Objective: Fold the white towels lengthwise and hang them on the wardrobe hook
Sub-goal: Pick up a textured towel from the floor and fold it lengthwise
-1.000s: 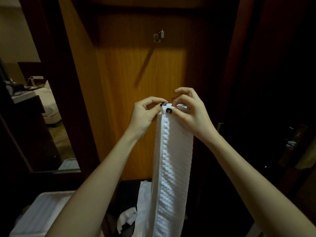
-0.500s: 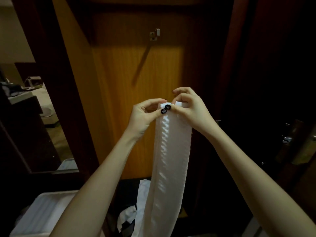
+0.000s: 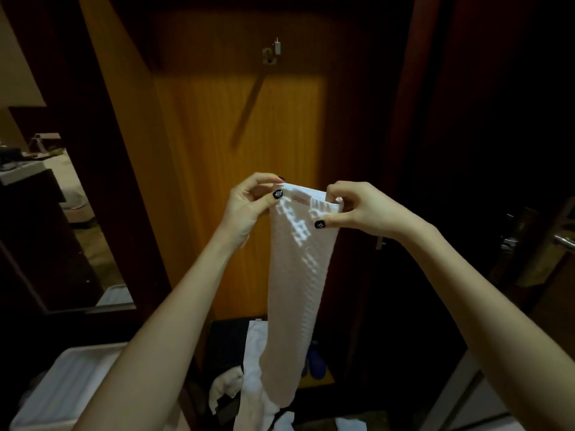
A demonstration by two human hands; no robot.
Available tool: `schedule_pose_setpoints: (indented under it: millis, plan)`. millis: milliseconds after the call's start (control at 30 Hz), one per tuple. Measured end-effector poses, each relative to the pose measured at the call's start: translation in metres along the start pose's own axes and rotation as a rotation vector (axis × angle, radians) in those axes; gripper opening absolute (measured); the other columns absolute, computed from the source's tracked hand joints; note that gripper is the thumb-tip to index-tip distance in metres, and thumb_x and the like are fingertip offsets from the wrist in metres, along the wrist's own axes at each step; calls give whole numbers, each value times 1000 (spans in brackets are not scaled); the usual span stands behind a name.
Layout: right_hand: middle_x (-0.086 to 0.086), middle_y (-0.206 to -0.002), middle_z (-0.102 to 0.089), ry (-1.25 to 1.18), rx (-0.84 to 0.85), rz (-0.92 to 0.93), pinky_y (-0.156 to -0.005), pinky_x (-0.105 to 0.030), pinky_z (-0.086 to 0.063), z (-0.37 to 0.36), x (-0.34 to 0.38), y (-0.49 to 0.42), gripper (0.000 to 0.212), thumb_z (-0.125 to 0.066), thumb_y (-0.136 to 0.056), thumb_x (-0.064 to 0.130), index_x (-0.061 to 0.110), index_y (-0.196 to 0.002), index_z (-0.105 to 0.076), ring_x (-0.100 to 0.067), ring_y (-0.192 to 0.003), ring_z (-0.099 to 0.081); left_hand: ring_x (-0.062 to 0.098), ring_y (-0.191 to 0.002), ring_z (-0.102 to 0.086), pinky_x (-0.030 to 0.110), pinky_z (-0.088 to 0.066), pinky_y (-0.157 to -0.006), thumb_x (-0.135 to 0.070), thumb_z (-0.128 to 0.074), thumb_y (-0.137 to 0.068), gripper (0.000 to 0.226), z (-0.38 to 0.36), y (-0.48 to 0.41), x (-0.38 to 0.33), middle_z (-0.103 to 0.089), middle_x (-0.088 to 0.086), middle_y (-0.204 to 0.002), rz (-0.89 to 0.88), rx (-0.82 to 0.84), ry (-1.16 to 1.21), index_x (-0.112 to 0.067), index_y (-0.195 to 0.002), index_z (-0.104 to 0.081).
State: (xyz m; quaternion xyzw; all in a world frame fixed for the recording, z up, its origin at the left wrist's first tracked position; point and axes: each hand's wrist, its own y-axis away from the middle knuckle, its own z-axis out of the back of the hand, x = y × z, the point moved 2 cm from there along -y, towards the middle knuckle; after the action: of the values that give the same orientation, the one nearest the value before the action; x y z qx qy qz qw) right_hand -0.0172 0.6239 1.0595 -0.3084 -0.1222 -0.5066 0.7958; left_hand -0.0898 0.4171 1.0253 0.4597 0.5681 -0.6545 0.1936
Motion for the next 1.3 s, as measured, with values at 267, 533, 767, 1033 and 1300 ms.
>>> schedule_pose_setpoints:
  millis: [267,533,767,1033,1300]
  plan:
    - [7,-63,-47,-74,-441,17,-48,-17,-29,-8,-1,-18,26,-66,-90,26,10,-80,-49,-2,-54,-38,8,-101,-63,24,-53,-81,7,-46,-87,42,3,-6,-16,-67,-10,-103,-182,40,-340,-27,-88,-71]
    - [-8,-80,-64,-221,-568,59,-64,-26,-46,-4,18,-43,33,-70,-87,20,13,-113,-52,-7,-68,-56,9,-112,-57,27,-48,-88,1,-73,-78,47,-3,-1,-10,-57,-11,-120,-177,76,-247,-30,-110,-59]
    - [16,-108,-68,-354,-635,78,-72,-33,-60,14,13,-40,57,-68,-89,16,22,-140,-42,-13,-89,-70,-3,-102,-63,14,-49,-84,11,-57,-87,38,-22,-14,-19,-65,-6,-112,-152,153,-212,-9,-119,-60]
    - [-14,-108,-66,-520,-610,79,-101,-41,-48,19,-7,-24,54,-50,-101,19,32,-149,-28,-31,-95,-63,20,-124,-52,31,-47,-99,4,-63,-86,44,-43,-52,-27,-55,0,-127,-196,156,-208,-17,-124,-56]
    - [31,-133,-51,-585,-388,5,-99,-4,-34,-27,-33,-11,42,-61,-94,21,40,-130,-53,9,-131,-39,32,-127,-46,22,-47,-90,-6,-65,-88,42,-28,-102,-44,-57,16,-130,-151,130,-192,-15,-128,-56]
